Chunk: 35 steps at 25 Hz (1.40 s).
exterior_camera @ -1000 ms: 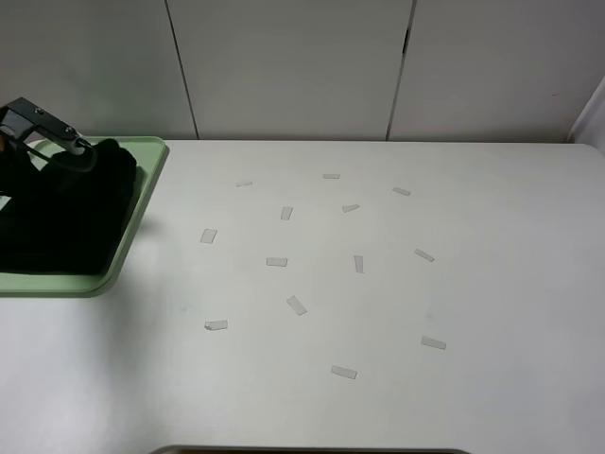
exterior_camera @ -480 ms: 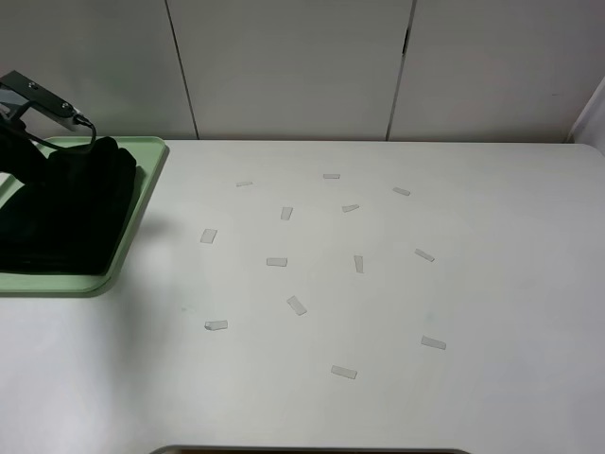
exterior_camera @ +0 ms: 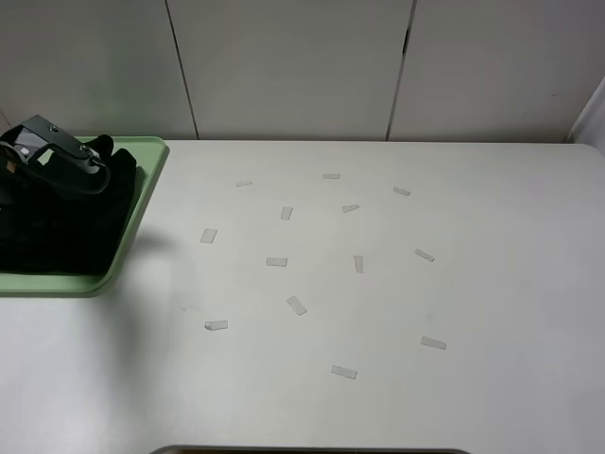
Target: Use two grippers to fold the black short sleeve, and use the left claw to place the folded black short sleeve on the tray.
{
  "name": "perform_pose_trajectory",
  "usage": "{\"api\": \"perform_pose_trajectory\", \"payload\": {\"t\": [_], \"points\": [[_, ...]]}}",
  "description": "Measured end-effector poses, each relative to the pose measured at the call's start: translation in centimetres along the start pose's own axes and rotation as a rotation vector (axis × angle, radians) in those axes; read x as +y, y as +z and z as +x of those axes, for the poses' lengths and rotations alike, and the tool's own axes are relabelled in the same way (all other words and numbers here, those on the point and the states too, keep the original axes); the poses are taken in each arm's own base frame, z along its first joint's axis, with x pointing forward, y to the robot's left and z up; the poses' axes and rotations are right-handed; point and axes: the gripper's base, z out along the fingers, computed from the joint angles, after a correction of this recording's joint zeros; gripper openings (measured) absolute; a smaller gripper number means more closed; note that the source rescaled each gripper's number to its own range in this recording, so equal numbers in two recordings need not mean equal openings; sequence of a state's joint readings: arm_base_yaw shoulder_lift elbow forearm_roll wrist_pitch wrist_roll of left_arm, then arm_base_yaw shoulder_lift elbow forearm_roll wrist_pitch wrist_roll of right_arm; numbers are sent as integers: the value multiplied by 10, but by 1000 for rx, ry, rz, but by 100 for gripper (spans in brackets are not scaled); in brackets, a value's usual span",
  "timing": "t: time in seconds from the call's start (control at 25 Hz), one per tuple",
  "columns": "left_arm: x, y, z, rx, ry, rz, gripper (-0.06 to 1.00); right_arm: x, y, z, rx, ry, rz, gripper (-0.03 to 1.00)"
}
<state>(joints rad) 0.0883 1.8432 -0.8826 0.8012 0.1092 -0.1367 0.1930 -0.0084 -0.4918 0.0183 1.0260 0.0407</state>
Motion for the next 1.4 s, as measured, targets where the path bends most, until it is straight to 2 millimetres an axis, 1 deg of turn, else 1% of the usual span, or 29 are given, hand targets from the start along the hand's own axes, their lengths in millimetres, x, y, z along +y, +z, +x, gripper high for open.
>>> {"api": "perform_pose_trajectory", "payload": {"t": [0.12,0.16,0.24,0.28,0.36,0.44,0.52,0.6,0.64,0.68,0.72,0.76,0.84,0.92,1.0,1.04,1.08,1.24,1.4], "points": [[-10,-1,-7,-44,18,22,100,0,0,0,0,0,0,100],[-10,-1,-7,-44,18,22,100,0,0,0,0,0,0,100],[-18,-3,-14,-82,38,36,100,0,0,0,0,0,0,100],[-25,-4,-21,-118,45,51,100,0,0,0,0,0,0,100],[-32,-6,-26,-138,38,67,100,0,0,0,0,0,0,100],[-40,-9,-31,-149,22,83,100,0,0,0,0,0,0,100],[-48,-18,-38,-176,3,94,100,0,0,0,0,0,0,100],[-50,-39,-48,-240,-11,89,100,0,0,0,0,0,0,100],[-49,-56,-54,-289,-16,79,100,0,0,0,0,0,0,100],[-49,-56,-54,-289,-16,79,100,0,0,0,0,0,0,100],[-49,-69,-58,-329,-19,71,100,0,0,0,0,0,0,100],[-45,-87,-61,-371,-28,54,100,0,0,0,0,0,0,100],[-34,-128,-61,-448,-71,10,100,0,0,0,0,0,0,100],[-22,-164,-55,-488,-140,-23,100,0,0,0,0,0,0,100],[-11,-206,-41,-506,-208,-38,100,0,0,0,0,0,0,100],[-9,-227,-28,-479,-213,-34,100,0,0,0,0,0,0,100],[-10,-250,-7,-451,-195,7,100,0,0,0,0,0,0,100],[-16,-284,28,-425,-176,89,100,0,0,0,0,0,0,100],[-23,-311,61,-409,-235,130,100,0,0,0,0,0,0,100]]}}
